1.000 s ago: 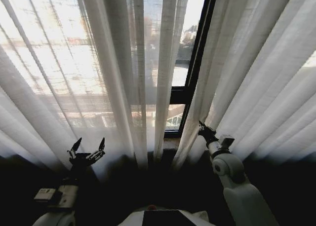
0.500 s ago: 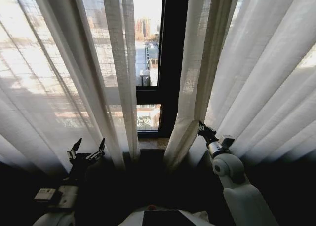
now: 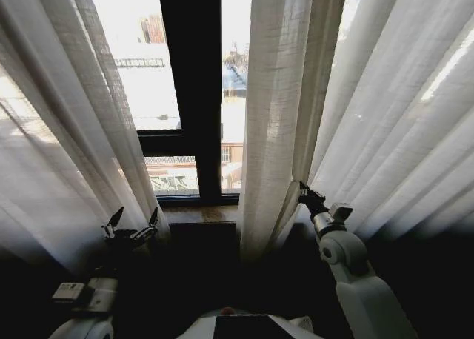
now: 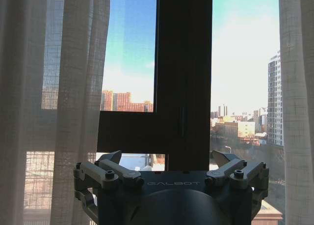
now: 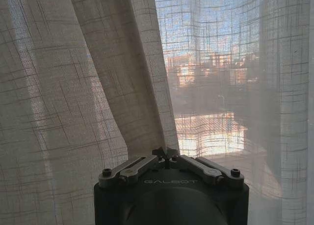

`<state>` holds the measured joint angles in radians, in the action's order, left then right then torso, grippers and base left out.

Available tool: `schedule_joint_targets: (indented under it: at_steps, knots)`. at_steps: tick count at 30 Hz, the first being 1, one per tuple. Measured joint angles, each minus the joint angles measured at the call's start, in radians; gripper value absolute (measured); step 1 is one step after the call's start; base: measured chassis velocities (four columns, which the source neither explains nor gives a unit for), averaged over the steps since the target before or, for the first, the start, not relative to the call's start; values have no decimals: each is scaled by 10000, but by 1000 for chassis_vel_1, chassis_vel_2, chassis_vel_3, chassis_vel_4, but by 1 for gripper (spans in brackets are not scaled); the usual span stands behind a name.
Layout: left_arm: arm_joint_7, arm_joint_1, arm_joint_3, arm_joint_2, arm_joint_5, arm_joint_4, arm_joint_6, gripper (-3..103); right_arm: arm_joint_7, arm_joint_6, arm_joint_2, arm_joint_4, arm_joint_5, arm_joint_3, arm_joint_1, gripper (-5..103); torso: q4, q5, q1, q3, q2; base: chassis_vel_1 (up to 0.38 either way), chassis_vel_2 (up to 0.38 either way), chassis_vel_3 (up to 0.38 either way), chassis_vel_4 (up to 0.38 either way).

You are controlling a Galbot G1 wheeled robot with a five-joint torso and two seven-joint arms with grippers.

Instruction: Open the curtains by pulling them apart, changing their state from closed to fully open.

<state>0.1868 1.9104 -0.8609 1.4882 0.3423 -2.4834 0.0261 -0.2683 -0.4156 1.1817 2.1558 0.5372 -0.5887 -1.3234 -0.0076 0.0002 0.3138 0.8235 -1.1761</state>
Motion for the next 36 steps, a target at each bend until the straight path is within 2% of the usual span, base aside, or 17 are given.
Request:
schedule_joint_targets:
  at_steps: [36]
  knots:
    - [14, -70, 41, 3, -8, 144, -16, 100, 22, 8, 24, -73, -6, -106, -27, 0, 0, 1, 2, 1, 1, -350, -354, 357, 356]
